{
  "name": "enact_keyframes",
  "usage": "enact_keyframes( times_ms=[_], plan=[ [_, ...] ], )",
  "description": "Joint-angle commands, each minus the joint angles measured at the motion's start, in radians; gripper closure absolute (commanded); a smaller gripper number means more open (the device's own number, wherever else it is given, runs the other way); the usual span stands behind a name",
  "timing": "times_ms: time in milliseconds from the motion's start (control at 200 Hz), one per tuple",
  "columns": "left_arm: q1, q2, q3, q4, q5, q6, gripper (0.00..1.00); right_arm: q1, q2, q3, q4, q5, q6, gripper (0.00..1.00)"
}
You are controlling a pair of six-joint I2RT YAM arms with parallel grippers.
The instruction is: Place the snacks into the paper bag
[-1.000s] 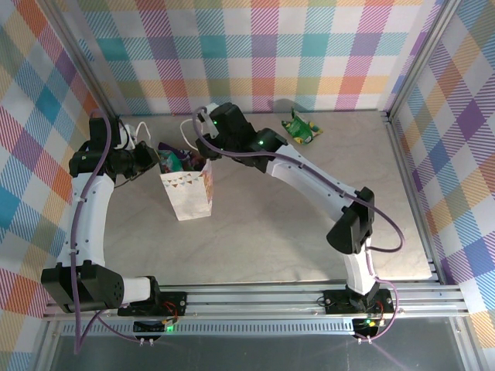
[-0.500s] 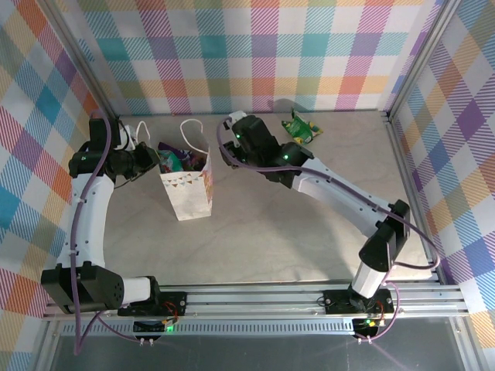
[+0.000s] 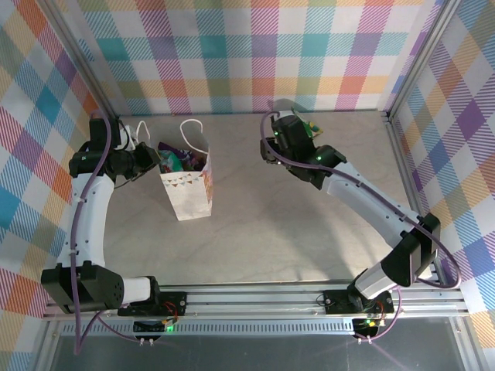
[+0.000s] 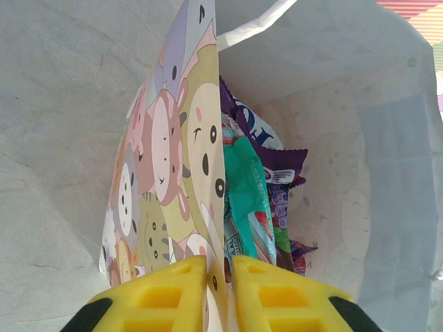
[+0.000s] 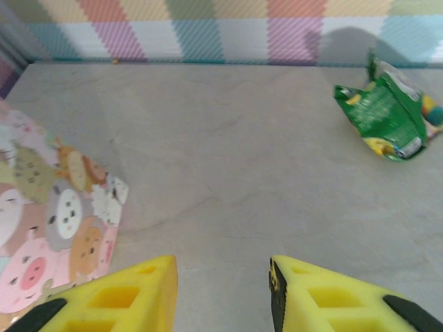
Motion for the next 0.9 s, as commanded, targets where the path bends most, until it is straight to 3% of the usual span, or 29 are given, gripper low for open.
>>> enact_keyframes(
  times_ms=[0,335,650,895],
  plan=[
    [-0.003,0.009,0.004,-0.002,0.015,-0.011,0.83,-0.047,-0.047,-0.043,0.018,0.009,0.103,0.59],
    [-0.003,0.029,0.022,-0.002,0.006,-0.012,0.82,-0.184,-0.094,-0.165,0.034,-0.024,0.237,0.53],
    [-0.005,0.036,0.021,-0.007,-0.006,-0.014,0.81,-0.259,-0.004,-0.157,0.043,-0.01,0.189,0.32],
    [-0.005,0.041,0.035,-0.018,-0.012,-0.006,0.8,-0.286,0.134,-0.058,0.031,0.054,0.105,0.23]
  ],
)
